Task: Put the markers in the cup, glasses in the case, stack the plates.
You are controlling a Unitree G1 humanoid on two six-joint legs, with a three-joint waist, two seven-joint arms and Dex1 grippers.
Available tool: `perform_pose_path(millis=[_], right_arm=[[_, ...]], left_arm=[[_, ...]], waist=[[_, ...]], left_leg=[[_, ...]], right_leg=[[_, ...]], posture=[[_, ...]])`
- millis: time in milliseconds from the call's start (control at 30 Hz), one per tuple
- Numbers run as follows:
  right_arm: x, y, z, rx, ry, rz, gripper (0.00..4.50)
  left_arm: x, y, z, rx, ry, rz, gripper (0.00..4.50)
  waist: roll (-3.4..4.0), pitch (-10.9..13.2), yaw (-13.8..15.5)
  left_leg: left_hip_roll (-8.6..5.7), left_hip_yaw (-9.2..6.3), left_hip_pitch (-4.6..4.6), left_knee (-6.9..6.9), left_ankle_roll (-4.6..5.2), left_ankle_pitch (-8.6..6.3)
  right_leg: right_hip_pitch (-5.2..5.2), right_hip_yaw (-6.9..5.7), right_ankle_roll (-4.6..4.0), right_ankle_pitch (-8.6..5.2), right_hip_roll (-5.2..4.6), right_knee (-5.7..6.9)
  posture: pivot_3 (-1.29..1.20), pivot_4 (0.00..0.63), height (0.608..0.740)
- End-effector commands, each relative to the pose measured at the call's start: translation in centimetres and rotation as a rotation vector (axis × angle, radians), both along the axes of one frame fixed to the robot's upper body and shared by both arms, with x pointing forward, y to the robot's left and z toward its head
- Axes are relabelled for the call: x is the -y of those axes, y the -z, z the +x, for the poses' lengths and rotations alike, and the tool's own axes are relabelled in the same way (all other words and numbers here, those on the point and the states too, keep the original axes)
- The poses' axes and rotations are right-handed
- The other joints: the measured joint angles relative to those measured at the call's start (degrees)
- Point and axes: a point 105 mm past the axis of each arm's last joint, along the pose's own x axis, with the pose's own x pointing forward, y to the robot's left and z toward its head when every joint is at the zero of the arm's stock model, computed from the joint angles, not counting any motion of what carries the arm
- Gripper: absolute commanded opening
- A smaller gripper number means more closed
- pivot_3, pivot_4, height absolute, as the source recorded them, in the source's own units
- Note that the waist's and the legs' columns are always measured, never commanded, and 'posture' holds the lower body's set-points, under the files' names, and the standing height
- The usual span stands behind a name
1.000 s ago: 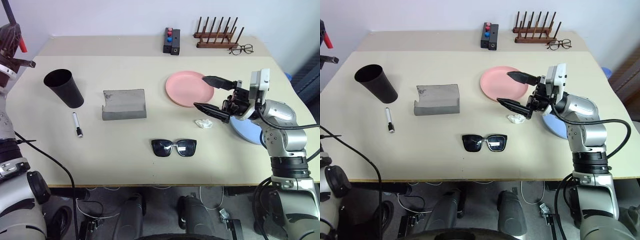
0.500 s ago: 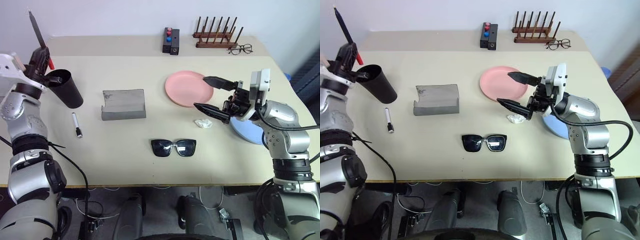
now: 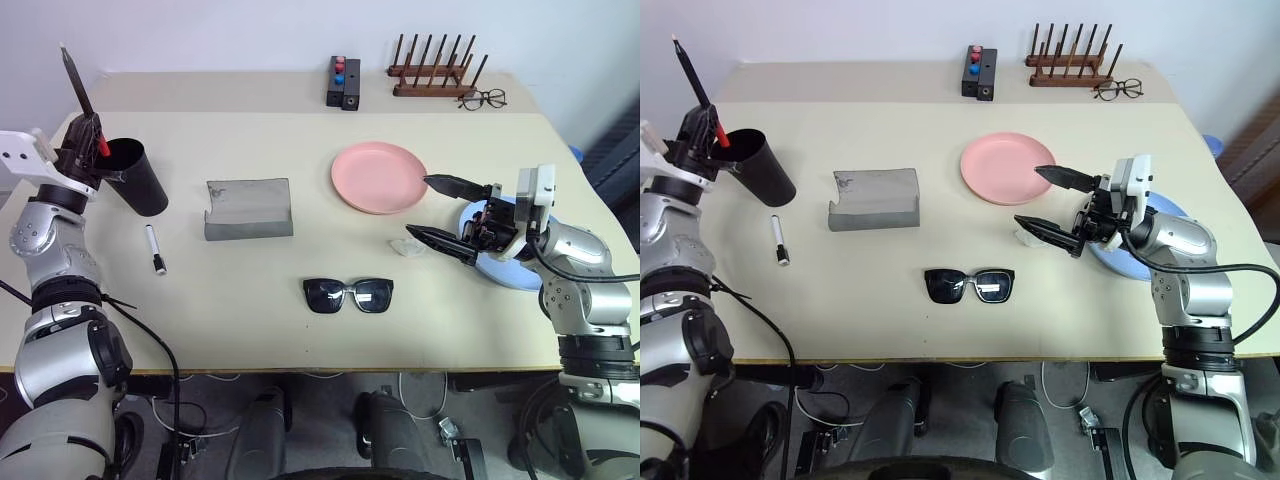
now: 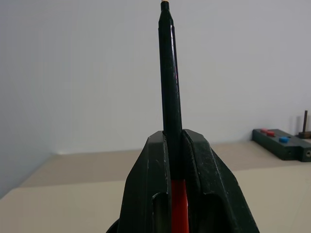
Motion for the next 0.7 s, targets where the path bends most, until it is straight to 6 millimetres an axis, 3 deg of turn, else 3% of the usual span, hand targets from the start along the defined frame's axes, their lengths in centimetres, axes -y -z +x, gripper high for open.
perform_pose_path(millis=[33, 367, 467, 667, 700], right_arm=[[0.9, -0.9, -0.3, 0.049, 0.019, -0.005, 4.5], [-0.4, -1.9, -0.4, 0.063, 0.01, -0.009, 4.5], [-0.9, -2.4, -0.5, 0.067, 0.009, -0.009, 4.5], [-1.4, -2.9, -0.4, 0.066, 0.012, -0.009, 4.5], [-1.5, -3.0, -0.4, 0.066, 0.013, -0.009, 4.5]], left_arm=[[-0.8, -0.7, -0.7, 0.027, -0.032, 0.039, 0.04], [-1.3, 0.0, -0.9, 0.025, -0.05, -0.006, 0.04], [-1.3, 0.0, -0.9, 0.026, -0.042, -0.012, 1.19], [-1.3, -0.3, -1.0, 0.034, -0.043, -0.006, 4.18], [-1.3, -0.4, -1.0, 0.038, -0.042, -0.006, 4.43]], waist=[[0.0, 0.0, -0.06], [0.0, 0.0, 0.08], [0.0, 0.0, 0.05], [0.0, 0.0, 0.04], [0.0, 0.0, 0.04]], left_leg=[[0.0, 0.0, 0.01, 0.0, 0.0, 0.0], [0.0, 0.0, 0.0, 0.0, 0.0, 0.0], [0.0, 0.0, 0.0, 0.0, 0.0, 0.0], [0.0, 0.0, 0.0, 0.0, 0.0, 0.0], [0.0, 0.0, 0.0, 0.0, 0.0, 0.0]], right_leg=[[0.0, 0.0, 0.0, 0.0, 0.0, 0.0], [0.0, 0.0, 0.0, 0.0, 0.0, 0.0], [0.0, 0.0, 0.0, 0.0, 0.0, 0.0], [0.0, 0.0, 0.0, 0.0, 0.0, 0.0], [0.0, 0.0, 0.0, 0.0, 0.0, 0.0]], posture=[[0.0, 0.15, 0.74], [0.0, 0.15, 0.74], [0.0, 0.15, 0.74], [0.0, 0.15, 0.74], [0.0, 0.15, 0.74]])
